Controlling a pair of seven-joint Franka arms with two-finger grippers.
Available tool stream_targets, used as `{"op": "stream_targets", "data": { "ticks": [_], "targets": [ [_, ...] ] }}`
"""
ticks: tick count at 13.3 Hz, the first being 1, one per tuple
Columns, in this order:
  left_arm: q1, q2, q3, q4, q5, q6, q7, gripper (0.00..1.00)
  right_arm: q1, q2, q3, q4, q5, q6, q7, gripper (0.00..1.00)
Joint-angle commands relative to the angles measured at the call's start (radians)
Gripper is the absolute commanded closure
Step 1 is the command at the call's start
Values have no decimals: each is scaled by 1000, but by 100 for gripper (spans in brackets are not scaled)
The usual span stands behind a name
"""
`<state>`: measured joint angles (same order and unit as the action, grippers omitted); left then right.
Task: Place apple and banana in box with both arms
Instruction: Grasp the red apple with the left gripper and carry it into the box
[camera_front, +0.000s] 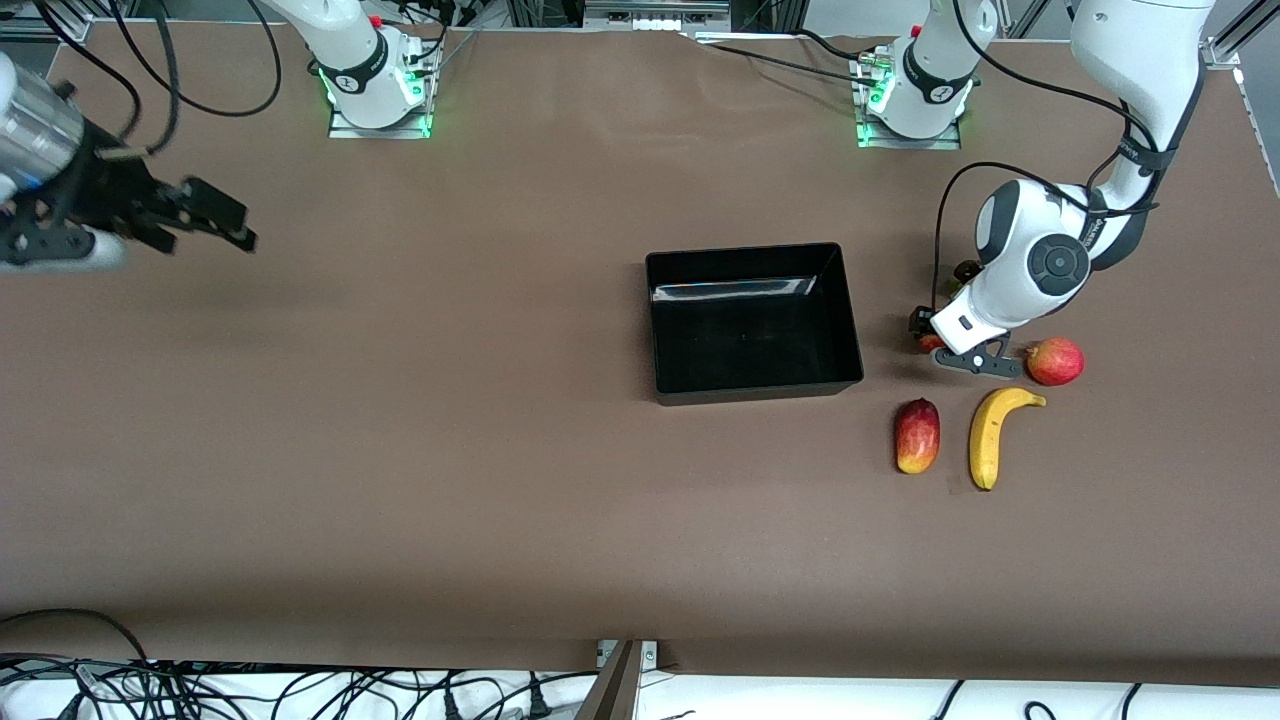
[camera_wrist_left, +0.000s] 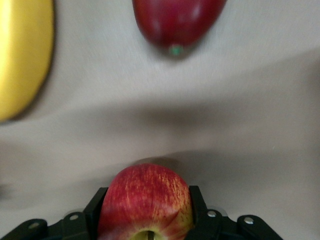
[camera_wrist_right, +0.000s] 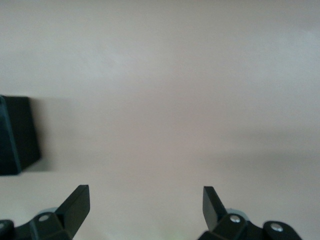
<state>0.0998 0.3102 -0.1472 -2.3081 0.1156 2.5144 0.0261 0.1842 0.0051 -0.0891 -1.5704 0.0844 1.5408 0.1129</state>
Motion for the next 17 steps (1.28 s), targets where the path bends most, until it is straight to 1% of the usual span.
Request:
{"op": "stream_targets", "data": {
  "ticks": [1, 2, 3, 4, 5, 6, 7, 8, 9, 11, 12, 14, 16, 17],
  "targets": [
    [-2, -104, -58, 100, -2, -200, -9, 62, -23, -25, 34, -34, -49, -19, -15, 0],
    [0, -109, -95, 166, -4, -311, -44, 59, -23, -25, 35, -27, -58, -25, -13, 0],
    [-3, -109, -119, 235, -14, -395, -96, 59, -23, -25, 34, -25, -61, -31, -12, 0],
    [-3, -109, -180, 302, -71, -476, -145, 59, -23, -25, 32, -22, -64, -30, -12, 0],
    [-3, -105, -216, 346, -129, -540, -202, 60, -23, -24, 32, -17, -68, -27, -4, 0],
    [-9, -102, -241, 355, -167, -548, -262, 60, -23, -19, 32, -8, -81, -24, -9, 0],
    [-18, -94, -277, 355, -178, -543, -326, 61, -23, -16, 32, 12, -86, -28, -4, 0],
    [-26, -74, -296, 351, -179, -530, -383, 64, -23, -13, 28, 23, -87, -36, -10, 0],
    [-44, -56, -307, 339, -175, -501, -428, 64, -23, -13, 26, 24, -98, -36, -15, 0],
    [-86, -43, -307, 287, -168, -423, -484, 64, -22, -8, 29, 33, -132, -30, -16, 0],
    [-103, -37, -308, 245, -165, -369, -514, 64, -17, 12, 35, 39, -132, -39, -9, 0],
    [-127, -26, -307, 169, -163, -268, -541, 64, -11, 13, 32, 44, -124, -39, -1, 0],
    [-132, -2, -307, 132, -146, -214, -546, 64, -11, 16, 32, 46, -126, -27, 1, 0],
    [-132, 18, -307, 116, -111, -185, -549, 64, -11, 16, 32, 46, -123, -22, 2, 0]
  ]
}}
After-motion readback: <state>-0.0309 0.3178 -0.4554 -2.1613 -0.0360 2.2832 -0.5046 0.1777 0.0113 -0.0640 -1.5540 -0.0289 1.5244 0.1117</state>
